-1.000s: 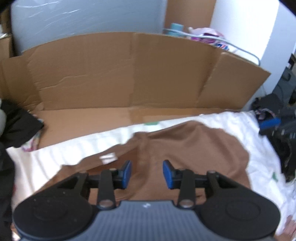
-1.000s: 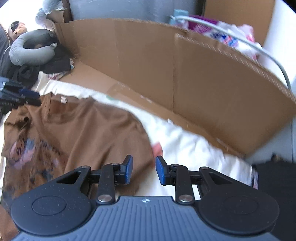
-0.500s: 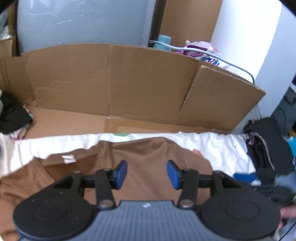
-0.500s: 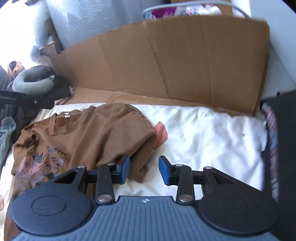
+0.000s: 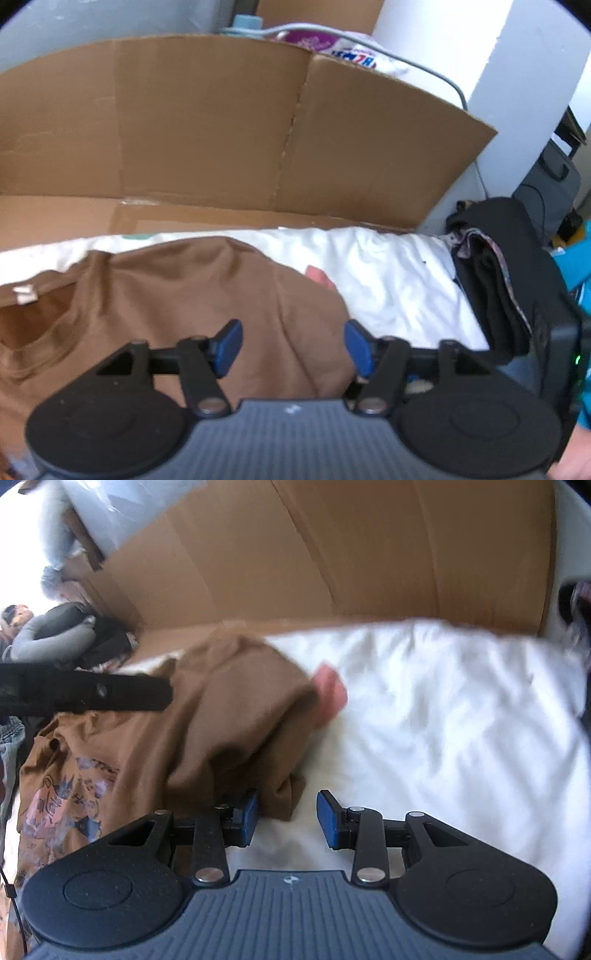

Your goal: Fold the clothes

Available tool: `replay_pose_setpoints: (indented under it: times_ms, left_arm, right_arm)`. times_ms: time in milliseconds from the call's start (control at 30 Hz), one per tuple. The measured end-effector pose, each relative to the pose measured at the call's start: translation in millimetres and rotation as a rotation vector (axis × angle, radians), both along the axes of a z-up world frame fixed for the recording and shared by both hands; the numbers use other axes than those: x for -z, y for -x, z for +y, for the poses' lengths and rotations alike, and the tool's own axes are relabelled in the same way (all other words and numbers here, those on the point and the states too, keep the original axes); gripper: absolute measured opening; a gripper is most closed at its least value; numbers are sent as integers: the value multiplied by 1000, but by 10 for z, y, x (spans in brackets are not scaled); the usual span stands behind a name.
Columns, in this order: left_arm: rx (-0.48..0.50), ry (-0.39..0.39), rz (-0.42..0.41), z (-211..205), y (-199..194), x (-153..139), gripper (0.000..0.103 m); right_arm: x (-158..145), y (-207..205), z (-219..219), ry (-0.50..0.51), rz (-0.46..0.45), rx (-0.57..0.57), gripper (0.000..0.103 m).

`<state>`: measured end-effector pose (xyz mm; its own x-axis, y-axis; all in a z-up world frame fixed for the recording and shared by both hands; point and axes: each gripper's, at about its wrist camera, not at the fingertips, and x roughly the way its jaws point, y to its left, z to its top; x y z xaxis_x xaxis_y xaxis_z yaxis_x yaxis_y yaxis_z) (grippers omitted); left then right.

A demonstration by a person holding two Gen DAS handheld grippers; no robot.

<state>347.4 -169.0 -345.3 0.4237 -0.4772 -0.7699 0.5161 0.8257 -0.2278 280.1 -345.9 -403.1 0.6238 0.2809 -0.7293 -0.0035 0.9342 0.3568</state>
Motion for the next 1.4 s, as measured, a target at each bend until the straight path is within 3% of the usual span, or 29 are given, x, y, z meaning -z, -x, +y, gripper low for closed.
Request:
replay_pose_setpoints:
  times_ms: [33,100,133,167,333,567,867,967,1133,1233,1333,1400]
  left_arm:
    - [-4,5,13,-21,-21,27,67]
    - [-4,7,42,-48,-72,108,62]
    - [0,0,52,-56,-90,138,61]
    - [4,-8,63,-63,-109,168,56]
    - [-32,-7,114,14,-208,265,22]
    - [-40,-6,114,80,-210,305,12]
    - [-30,-13,113,60,-200,341,11]
    - [-37,-13,110,77,-195,342,11]
    - [-37,0,100,112,-153,276,12]
    - [-11,12,95,74,-73,218,13]
    - [26,23,88,13,29,154,18]
    - [52,30,82,-29,98,113,29]
  right_arm:
    - [25,-14,9,-12,6,-1,41]
    - [75,-43,28,-35,19,-2,25]
    - [72,-52,12,-43,21,1,10]
    - [55,-56,-16,-49,19,4,7]
    - [-98,-24,-186,-57,-3,47,4]
    - [-463,-19,-547,6,-15,108,4]
    - [-1055,-160,-1029,129,-67,262,1]
    - [-1124,-108,-1151,106,-104,333,3]
    - [-906,64,-1079,14,-62,333,5]
    - [-664,138,-931,-19,-15,317,19]
    - [-413,232,-859,-76,32,323,23]
    - [-318,299,-822,-88,41,326,28]
